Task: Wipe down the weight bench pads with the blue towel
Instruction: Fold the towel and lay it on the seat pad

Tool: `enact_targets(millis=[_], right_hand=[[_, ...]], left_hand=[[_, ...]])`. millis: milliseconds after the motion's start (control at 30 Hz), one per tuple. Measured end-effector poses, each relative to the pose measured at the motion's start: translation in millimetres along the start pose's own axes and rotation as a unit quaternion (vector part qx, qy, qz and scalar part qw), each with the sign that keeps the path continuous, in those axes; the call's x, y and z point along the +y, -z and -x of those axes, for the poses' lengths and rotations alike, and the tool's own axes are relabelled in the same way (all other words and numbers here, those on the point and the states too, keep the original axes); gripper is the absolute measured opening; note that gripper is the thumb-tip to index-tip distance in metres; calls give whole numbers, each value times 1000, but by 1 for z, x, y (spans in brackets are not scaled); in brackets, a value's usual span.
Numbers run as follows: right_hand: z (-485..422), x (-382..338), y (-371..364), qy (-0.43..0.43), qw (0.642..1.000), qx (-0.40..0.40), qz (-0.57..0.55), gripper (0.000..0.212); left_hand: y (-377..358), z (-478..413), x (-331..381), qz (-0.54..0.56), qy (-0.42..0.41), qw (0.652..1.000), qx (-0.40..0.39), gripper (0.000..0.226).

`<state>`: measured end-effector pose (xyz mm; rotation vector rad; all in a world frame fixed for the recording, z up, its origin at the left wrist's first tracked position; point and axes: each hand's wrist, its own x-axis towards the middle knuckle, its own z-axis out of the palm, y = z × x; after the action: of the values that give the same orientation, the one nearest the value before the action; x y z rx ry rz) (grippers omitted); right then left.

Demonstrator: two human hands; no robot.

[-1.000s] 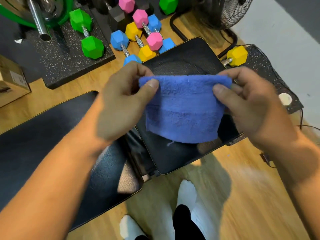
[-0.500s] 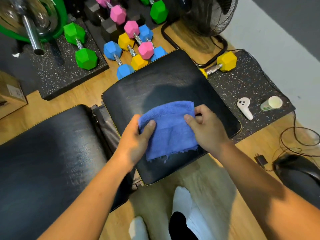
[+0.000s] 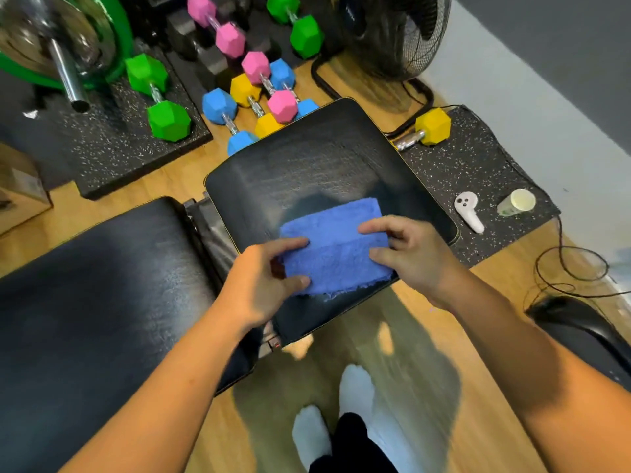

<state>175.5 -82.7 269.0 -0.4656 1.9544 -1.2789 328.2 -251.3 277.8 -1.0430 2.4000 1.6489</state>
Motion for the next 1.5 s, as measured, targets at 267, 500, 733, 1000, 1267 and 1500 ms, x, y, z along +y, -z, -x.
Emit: enact_targets(millis=[267, 500, 733, 1000, 1267, 1500], right_hand=[[11, 1, 46, 97, 980, 87, 153, 32], [28, 46, 151, -11, 980, 169, -103, 14], [10, 146, 256, -100, 970, 222, 19, 15], [-67, 267, 290, -176, 974, 125, 69, 22], [-117, 387, 276, -208, 967, 85, 121, 13], [-162, 457, 248, -204, 964, 86, 146, 15]], left_hand=[[-21, -10, 46, -109, -140, 981, 76, 15], [-141, -40, 112, 35, -107, 994, 10, 8], [-297, -106, 124, -108, -35, 994, 0, 20], [-388, -209, 48, -124, 87, 988, 12, 3], [-450, -267, -51, -129, 160, 979, -12, 8], [-483, -311, -111, -249, 199, 948, 0, 19]])
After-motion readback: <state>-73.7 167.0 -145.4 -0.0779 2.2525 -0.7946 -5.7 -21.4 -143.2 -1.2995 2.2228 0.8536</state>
